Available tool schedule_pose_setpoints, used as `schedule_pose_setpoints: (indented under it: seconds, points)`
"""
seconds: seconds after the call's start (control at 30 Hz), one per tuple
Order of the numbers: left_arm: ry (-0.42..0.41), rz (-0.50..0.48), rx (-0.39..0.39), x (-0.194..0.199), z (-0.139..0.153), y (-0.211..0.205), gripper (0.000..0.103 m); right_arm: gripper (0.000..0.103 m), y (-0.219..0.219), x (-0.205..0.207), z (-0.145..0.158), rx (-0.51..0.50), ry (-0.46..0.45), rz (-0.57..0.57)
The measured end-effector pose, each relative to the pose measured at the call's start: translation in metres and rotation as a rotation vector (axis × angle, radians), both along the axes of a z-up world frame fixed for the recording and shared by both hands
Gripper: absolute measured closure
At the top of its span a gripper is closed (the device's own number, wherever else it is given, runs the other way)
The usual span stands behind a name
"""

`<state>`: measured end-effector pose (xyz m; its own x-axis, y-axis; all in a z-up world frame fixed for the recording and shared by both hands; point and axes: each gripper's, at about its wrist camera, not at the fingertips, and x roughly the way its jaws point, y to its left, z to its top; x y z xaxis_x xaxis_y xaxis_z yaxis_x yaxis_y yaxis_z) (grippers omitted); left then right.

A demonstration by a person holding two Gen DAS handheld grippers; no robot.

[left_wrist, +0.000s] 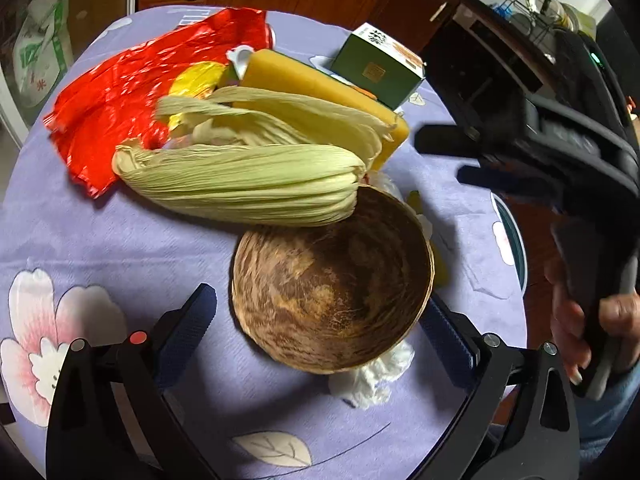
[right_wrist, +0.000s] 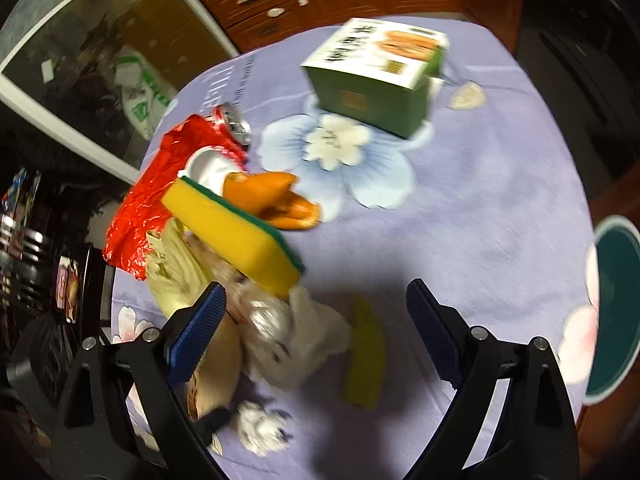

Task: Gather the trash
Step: 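Return both tools to the table toward the sponge and corn husks, then grasp the yellow-green sponge with the right tool while the left tool grasps the corn husk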

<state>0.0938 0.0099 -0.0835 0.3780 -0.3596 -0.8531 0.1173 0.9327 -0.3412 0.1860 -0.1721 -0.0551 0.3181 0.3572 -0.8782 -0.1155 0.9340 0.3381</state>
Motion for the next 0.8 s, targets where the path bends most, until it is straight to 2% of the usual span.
schedule_pose_setpoints:
  seconds: [0.17,0.2,0.27,0.3,0.43,0.57,0.67,0.73,0.77,0.8]
  points:
    - [0.017,0.020,-0.009,-0.004,-0.004,0.008,0.003,0.016,0.032,0.016,-0.006,-0.028,-0.046,0.084]
    - [0.015,0.024,-0.004,-0.006,-0.004,0.009,0.003,0.019,0.036,0.018,-0.007,-0.033,-0.056,0.097]
    - [0.013,0.029,-0.002,-0.009,-0.005,0.011,0.003,0.047,0.048,0.021,-0.011,-0.024,-0.055,0.132]
    - [0.013,0.032,0.000,-0.010,-0.005,0.011,0.003,0.053,0.051,0.020,-0.013,-0.016,-0.046,0.137]
    - [-0.007,0.009,0.058,-0.015,-0.003,0.002,0.004,0.056,0.048,0.008,-0.002,-0.020,-0.081,0.134]
    - [-0.041,-0.037,0.139,-0.017,-0.001,-0.017,0.005,0.056,0.023,-0.005,0.016,0.013,-0.101,0.077]
    - [-0.072,-0.070,0.238,-0.023,-0.001,-0.034,0.007,0.056,0.008,-0.014,0.023,0.030,-0.106,0.045]
    - [-0.077,-0.076,0.254,-0.023,-0.002,-0.035,0.008,0.056,-0.004,-0.020,0.028,0.043,-0.114,0.022]
    - [-0.088,-0.089,0.235,-0.025,0.000,-0.037,0.027,0.056,-0.010,-0.023,0.029,0.047,-0.113,0.012]
    - [-0.072,-0.118,0.193,-0.026,0.003,-0.040,0.056,0.056,-0.014,-0.026,0.030,0.052,-0.114,0.004]
